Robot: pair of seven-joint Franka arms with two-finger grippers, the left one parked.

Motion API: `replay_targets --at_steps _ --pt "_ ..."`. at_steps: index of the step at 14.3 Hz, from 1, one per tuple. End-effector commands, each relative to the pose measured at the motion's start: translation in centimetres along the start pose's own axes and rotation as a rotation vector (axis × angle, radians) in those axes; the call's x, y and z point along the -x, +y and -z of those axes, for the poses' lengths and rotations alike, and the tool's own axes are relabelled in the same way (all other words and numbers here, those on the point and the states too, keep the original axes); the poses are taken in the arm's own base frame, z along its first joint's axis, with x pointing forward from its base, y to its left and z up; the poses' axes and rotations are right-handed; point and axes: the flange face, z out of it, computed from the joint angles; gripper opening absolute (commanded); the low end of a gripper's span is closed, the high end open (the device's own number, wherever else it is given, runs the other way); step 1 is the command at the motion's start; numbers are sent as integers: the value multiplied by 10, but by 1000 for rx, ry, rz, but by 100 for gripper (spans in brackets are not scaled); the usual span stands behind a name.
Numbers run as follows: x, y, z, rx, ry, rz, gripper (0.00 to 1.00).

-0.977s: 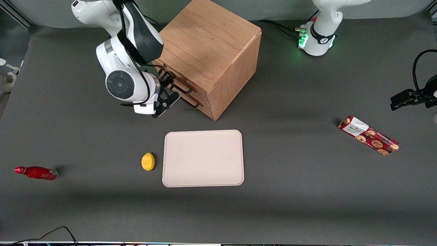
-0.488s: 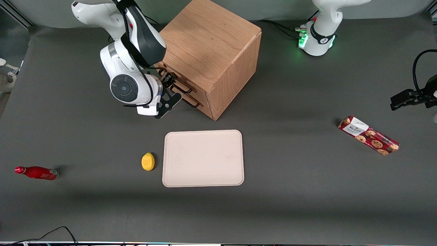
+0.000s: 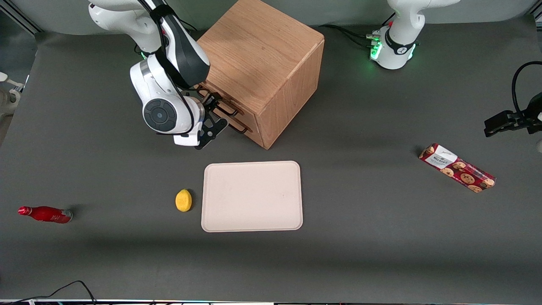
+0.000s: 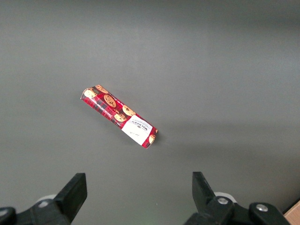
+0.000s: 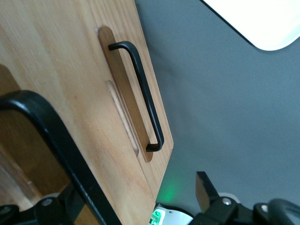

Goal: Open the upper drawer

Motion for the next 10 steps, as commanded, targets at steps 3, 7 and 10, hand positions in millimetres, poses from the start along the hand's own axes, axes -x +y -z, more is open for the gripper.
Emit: replay_targets --at_steps 3,7,10 --pt "-7 16 1 -21 31 44 100" --pt "-9 29 10 -17 53 60 100" --pt "-10 35 16 -3 62 93 100"
